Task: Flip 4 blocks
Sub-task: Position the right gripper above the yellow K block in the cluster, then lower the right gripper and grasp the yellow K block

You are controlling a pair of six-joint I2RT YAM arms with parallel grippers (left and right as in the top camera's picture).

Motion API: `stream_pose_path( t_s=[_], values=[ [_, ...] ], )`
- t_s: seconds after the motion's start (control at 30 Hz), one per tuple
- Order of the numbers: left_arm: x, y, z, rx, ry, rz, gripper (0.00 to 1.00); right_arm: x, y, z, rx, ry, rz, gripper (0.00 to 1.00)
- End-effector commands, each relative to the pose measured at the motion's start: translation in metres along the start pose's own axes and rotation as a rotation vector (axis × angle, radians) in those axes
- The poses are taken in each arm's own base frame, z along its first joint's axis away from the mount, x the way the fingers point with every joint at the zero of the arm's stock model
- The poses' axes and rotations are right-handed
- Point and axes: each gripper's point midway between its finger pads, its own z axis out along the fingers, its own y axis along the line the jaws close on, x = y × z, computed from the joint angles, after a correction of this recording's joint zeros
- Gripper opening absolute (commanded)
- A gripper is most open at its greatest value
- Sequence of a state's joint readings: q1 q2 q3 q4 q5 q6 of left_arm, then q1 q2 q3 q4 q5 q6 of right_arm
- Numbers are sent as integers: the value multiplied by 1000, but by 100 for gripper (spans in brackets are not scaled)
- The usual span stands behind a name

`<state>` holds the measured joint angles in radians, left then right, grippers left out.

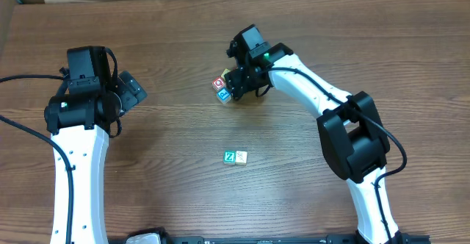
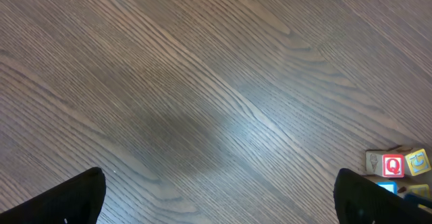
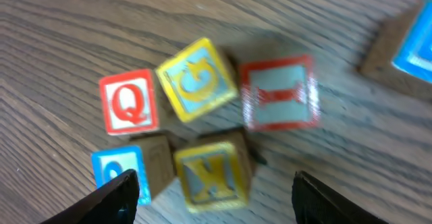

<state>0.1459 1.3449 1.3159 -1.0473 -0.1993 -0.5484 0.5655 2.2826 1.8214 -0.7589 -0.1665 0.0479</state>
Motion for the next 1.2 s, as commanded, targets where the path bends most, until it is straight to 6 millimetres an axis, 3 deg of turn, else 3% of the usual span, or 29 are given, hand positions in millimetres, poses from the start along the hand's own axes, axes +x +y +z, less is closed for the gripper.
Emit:
stream_pose_path(
  t_s=[0.0,0.27,0.4,0.5,1.03,1.17],
  values=[
    [-5,1,0,-10,-12,-9,100,0,1,-3,32,-21,-42,72],
    [-5,1,0,-10,-12,-9,100,2,-5,4,59,-25,-42,53],
    [-5,1,0,-10,-12,-9,100,1,-5,4,46,-25,-37,54],
    [-5,1,-1,-9,-12,-9,100,2,-2,4,25,-23,-38,63],
    [-5,1,0,-10,-12,-9,100,-4,-2,-1,10,-38,-32,60],
    [-5,1,0,-10,-12,-9,100,-10,8,-9,-48,-53,-35,64]
  ],
)
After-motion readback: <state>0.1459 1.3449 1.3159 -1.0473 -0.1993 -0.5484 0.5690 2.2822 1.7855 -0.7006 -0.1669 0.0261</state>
